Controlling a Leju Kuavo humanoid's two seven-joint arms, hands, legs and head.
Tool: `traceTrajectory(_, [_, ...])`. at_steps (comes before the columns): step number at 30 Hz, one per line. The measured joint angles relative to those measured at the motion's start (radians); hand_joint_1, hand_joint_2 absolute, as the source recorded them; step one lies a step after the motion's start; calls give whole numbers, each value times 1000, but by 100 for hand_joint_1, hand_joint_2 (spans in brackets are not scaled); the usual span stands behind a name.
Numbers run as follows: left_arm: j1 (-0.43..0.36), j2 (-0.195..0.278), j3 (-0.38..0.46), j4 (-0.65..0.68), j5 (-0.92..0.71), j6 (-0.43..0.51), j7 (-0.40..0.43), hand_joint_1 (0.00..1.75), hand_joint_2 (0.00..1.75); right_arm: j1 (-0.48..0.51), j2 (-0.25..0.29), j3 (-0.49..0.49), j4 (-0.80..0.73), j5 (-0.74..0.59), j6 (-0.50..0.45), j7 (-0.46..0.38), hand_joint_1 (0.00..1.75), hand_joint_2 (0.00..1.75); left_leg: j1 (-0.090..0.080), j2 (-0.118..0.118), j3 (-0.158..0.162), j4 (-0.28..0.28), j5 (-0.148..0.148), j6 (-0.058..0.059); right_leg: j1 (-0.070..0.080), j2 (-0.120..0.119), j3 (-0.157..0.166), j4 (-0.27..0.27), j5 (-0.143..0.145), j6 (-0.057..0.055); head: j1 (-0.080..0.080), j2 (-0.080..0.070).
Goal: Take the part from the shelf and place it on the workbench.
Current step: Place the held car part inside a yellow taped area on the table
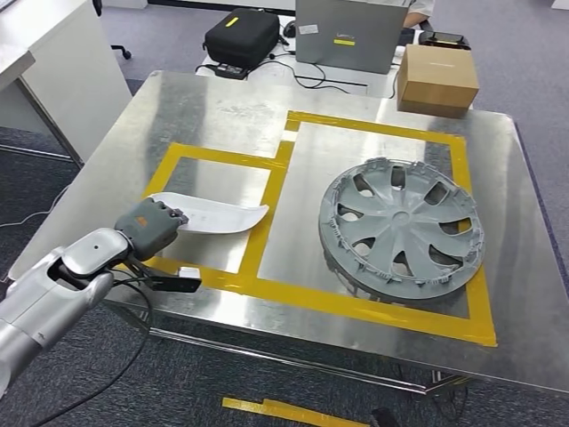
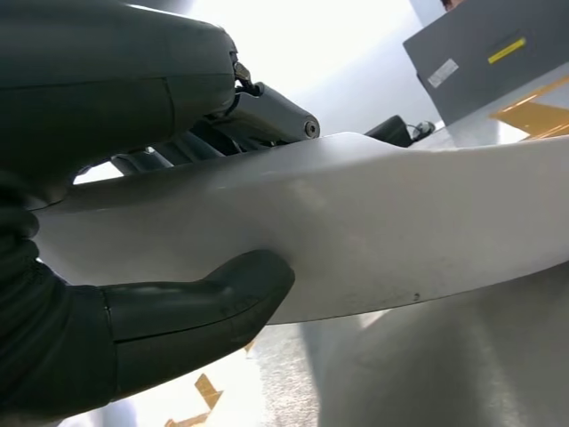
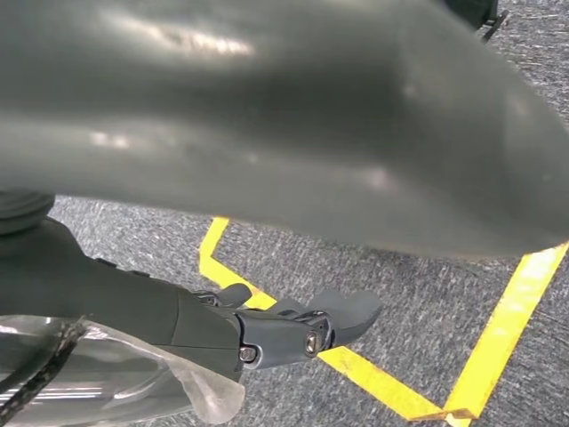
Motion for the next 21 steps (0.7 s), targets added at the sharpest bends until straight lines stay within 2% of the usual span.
traceTrajectory(4, [4, 0, 17, 11, 0, 8, 13, 0, 175, 3, 0, 0, 1, -4, 0, -2, 0, 0, 0, 0, 0, 0, 0, 0, 0, 0, 0, 0, 0, 0, 0, 0])
traceTrajectory(8, [9, -1, 33, 14, -3, 23, 10, 0, 0, 6, 0, 0, 2, -4, 0, -7, 0, 0, 0, 0, 0, 0, 0, 0, 0, 0, -1, 0, 0, 0, 0, 0])
traceTrajectory(13, [37, -12, 61, -10, 8, 78, -6, 0, 0, 9, 0, 0, 5, -3, 0, -13, 0, 0, 0, 0, 0, 0, 0, 0, 0, 0, 4, 0, 0, 0, 0, 0])
traceTrajectory(17, [90, -22, 100, -72, 34, 155, -29, 0, 0, 11, 1, 0, 11, -1, -6, -14, 0, 0, 0, 0, 1, 0, 0, 0, 0, 0, 8, 0, 0, 0, 0, 0])
traceTrajectory(21, [142, -24, 131, -128, 52, 182, -43, 0, 0, 12, 1, 0, 15, 0, -10, -14, 0, 0, -1, 0, 1, 1, -1, 0, -1, 0, 2, -1, 0, 0, 0, 0])
